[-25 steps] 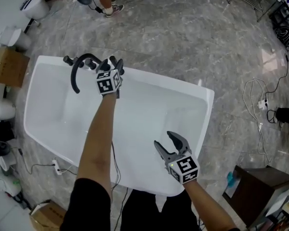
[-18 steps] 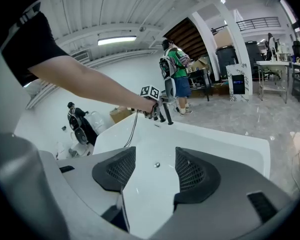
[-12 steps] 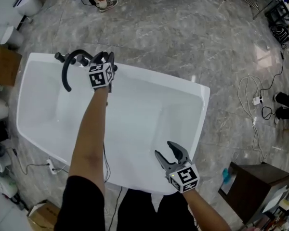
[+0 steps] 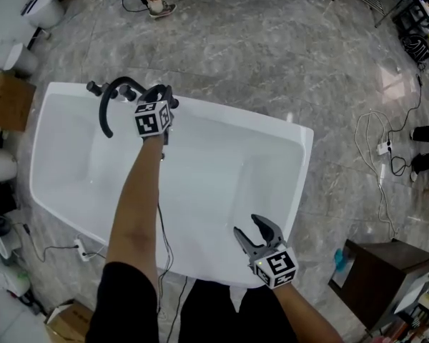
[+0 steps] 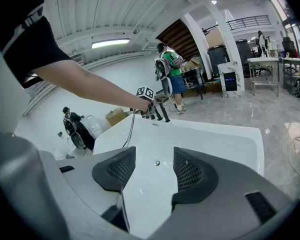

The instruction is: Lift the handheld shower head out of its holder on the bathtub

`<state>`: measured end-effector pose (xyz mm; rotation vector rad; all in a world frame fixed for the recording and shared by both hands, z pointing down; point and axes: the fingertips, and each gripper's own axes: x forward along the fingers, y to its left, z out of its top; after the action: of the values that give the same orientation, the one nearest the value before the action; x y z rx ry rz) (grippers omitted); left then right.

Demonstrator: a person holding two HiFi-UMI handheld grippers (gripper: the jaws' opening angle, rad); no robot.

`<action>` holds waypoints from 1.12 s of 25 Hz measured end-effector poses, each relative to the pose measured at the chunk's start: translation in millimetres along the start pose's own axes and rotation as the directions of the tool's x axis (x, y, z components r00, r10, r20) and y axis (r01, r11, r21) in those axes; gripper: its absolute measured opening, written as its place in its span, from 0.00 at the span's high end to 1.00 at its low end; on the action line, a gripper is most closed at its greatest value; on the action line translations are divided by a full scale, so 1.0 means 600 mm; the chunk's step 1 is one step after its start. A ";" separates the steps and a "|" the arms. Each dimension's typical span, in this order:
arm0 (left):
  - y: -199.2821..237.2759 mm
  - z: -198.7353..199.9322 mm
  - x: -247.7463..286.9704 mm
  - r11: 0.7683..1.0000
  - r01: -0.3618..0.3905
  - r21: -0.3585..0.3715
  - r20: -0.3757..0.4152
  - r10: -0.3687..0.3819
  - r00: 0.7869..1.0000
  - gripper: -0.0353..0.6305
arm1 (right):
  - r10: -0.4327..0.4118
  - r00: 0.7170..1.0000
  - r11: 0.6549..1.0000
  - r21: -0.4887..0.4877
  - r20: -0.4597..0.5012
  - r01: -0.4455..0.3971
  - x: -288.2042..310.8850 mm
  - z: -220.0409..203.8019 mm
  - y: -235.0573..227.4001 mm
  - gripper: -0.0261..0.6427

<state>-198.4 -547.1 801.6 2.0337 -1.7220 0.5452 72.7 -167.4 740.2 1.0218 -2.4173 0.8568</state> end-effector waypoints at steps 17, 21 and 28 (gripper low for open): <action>0.003 0.083 -0.128 1.000 -0.022 0.000 0.014 0.022 1.000 0.75 | 0.009 0.997 0.999 -0.047 0.071 -0.005 -0.058 0.082 0.097 0.64; -0.003 0.117 -0.152 1.000 -0.017 0.016 0.032 0.017 0.999 0.75 | 0.010 0.996 0.998 -0.060 0.093 -0.005 -0.071 0.101 0.114 0.64; -0.010 0.187 -0.191 0.999 -0.013 0.041 0.069 0.010 0.998 0.75 | -0.009 0.993 0.998 -0.053 0.119 0.015 -0.104 0.114 0.130 0.64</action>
<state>-207.6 -513.5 644.7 2.0957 -1.7771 0.5244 49.3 -138.0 625.6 1.0948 -2.5156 0.7423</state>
